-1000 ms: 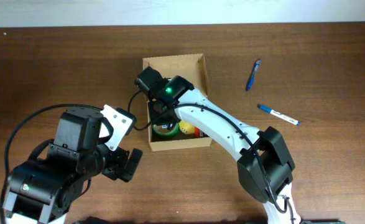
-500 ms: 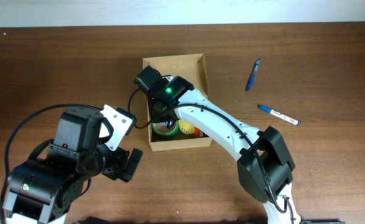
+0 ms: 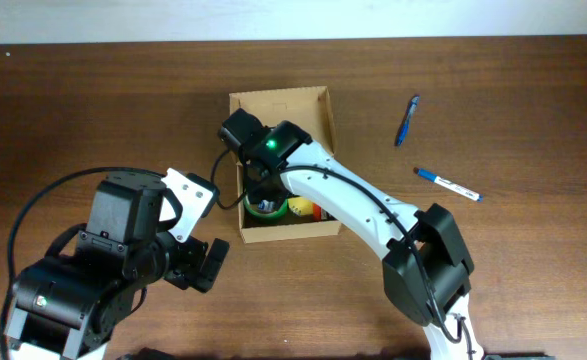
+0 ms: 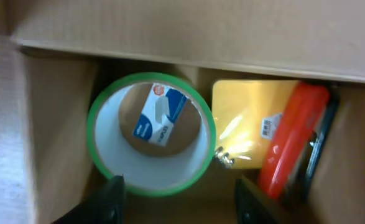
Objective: Pack container
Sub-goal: 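Lower the staples box into the green tape ring and release, then raise the right gripper and move it right over the blue pen, then lower the right gripper and grasp the blue pen, then lift the blue pen and carry it left into the box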
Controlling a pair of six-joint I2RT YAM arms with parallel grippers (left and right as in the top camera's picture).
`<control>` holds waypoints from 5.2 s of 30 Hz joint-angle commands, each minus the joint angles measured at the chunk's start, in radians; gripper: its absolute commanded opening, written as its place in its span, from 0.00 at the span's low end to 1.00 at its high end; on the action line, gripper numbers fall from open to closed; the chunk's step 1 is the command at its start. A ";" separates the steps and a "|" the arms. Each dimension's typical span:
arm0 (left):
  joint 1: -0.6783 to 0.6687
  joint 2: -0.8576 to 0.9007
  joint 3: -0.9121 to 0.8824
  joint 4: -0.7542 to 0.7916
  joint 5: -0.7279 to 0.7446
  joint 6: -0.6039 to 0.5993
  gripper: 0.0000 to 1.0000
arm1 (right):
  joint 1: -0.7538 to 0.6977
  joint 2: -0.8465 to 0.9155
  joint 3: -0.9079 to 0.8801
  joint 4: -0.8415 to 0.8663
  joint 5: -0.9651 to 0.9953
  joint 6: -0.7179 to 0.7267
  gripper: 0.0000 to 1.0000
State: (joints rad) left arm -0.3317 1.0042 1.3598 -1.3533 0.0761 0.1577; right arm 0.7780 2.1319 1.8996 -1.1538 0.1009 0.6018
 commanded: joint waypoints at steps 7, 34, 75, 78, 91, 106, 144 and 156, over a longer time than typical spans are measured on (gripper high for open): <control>-0.001 0.000 0.018 0.002 0.014 0.016 1.00 | -0.067 -0.159 0.166 -0.025 0.025 -0.048 0.57; -0.001 0.000 0.018 0.002 0.014 0.016 1.00 | -0.558 -0.166 0.164 0.107 0.067 -0.153 0.70; -0.001 0.000 0.018 0.002 0.014 0.016 1.00 | -0.708 0.285 0.164 0.291 0.061 0.036 0.66; -0.001 0.000 0.018 0.002 0.014 0.016 1.00 | -0.708 0.300 0.164 0.293 0.059 0.036 0.65; -0.001 0.000 0.018 0.002 0.014 0.016 1.00 | -0.708 0.329 0.164 0.313 0.060 0.036 0.61; -0.001 0.000 0.018 0.002 0.014 0.016 1.00 | -0.714 0.357 0.163 0.304 0.021 0.036 0.55; -0.001 0.000 0.018 0.002 0.014 0.016 0.99 | -0.712 0.185 0.237 0.083 -0.038 -0.016 0.04; -0.001 0.000 0.018 0.002 0.014 0.016 1.00 | -0.676 -0.047 0.251 -0.006 -0.180 -0.080 0.04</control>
State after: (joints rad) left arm -0.3317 1.0042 1.3598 -1.3529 0.0761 0.1577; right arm 0.0769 2.1490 2.1265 -1.1484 -0.0433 0.5610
